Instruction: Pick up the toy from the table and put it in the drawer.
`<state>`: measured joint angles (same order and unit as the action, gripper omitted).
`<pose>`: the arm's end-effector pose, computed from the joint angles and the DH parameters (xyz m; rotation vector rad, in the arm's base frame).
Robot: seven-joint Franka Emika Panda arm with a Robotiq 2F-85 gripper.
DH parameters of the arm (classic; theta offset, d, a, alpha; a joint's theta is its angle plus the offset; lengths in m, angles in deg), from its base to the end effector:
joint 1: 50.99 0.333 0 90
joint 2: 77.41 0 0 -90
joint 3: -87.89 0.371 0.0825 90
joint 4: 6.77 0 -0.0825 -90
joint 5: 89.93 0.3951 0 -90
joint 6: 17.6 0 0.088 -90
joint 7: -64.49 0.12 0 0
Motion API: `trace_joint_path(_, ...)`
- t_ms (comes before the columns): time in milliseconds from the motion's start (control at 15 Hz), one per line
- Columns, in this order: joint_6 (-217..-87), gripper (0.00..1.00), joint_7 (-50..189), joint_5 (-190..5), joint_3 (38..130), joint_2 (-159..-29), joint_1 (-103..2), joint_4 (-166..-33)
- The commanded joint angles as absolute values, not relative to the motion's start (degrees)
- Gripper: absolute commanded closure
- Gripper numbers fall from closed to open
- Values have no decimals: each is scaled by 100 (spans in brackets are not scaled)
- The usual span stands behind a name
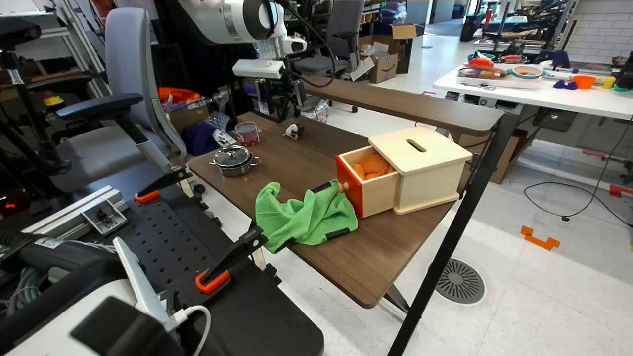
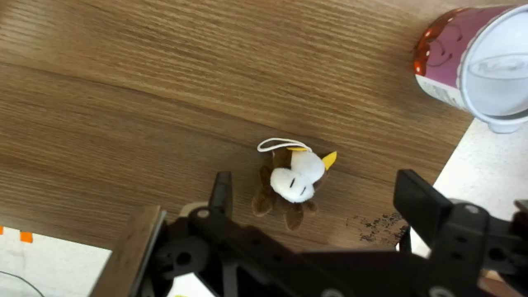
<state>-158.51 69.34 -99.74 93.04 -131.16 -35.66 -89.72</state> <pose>0.7325 0.2565 0.1436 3.0641 0.5609 0.1345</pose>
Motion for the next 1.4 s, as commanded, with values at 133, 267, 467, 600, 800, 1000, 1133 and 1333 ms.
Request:
trace_joint_path(133, -15763, 0, 6975, -9890, 9181, -13786, -3412, -8059)
trace_joint_path(267, -15697, 0, 7001, -9872, 9166, -13990, -3398, -7796)
trace_joint_path(467, -15572, 0, 7052, -9852, 9128, -14266, -3377, -7453)
trace_joint_path(600, -15484, 28, 7069, -9851, 9110, -14388, -3369, -7296)
trace_joint_path(800, -15299, 51, 7086, -9877, 9074, -14554, -3345, -7060)
trace_joint_path(1000, -15105, 73, 7081, -9895, 9044, -14674, -3311, -6858)
trace_joint_path(1133, -14994, 88, 7079, -9906, 9025, -14729, -3276, -6736)
trace_joint_path(1333, -14834, 98, 7072, -9913, 9012, -14757, -3239, -6605)
